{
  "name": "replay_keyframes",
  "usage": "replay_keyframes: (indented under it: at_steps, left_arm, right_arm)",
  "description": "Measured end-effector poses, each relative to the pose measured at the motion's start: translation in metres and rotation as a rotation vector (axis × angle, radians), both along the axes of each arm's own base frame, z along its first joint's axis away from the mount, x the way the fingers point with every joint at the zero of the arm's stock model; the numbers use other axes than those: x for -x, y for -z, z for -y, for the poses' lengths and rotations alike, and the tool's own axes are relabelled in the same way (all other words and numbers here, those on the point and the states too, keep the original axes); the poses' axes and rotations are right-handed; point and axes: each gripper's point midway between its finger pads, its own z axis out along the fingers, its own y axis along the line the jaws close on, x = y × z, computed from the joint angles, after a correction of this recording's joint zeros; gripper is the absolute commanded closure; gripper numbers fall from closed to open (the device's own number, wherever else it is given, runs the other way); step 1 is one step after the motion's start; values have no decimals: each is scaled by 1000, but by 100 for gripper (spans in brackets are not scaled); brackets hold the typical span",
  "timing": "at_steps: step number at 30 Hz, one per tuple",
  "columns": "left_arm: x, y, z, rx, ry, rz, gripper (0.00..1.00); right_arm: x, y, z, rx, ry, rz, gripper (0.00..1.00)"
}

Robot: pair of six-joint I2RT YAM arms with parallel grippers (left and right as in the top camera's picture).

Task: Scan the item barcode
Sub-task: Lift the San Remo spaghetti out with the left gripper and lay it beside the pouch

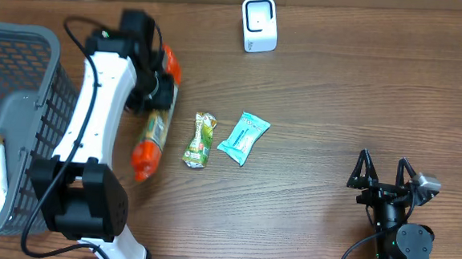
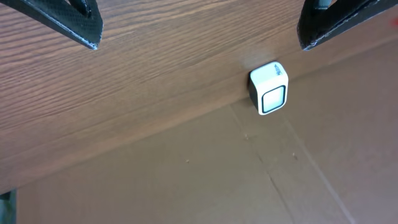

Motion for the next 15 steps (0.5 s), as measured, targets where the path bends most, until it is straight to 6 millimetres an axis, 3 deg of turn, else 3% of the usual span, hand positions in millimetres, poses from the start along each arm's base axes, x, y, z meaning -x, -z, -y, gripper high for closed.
replay_keyframes:
  at_steps: [5,9,13,15]
  left_arm:
    - [17,63,3,18,-25,-43,96]
    - [21,83,7,46,-26,-31,95]
    - [19,87,15,93,-23,-13,60]
    - [23,89,20,118,-29,-29,53]
  right_arm:
    - [0,0,0,0,0,0,0]
    - [0,0,0,0,0,0,0]
    - [0,0,0,0,0,0,0]
    - [0,0,0,0,0,0,0]
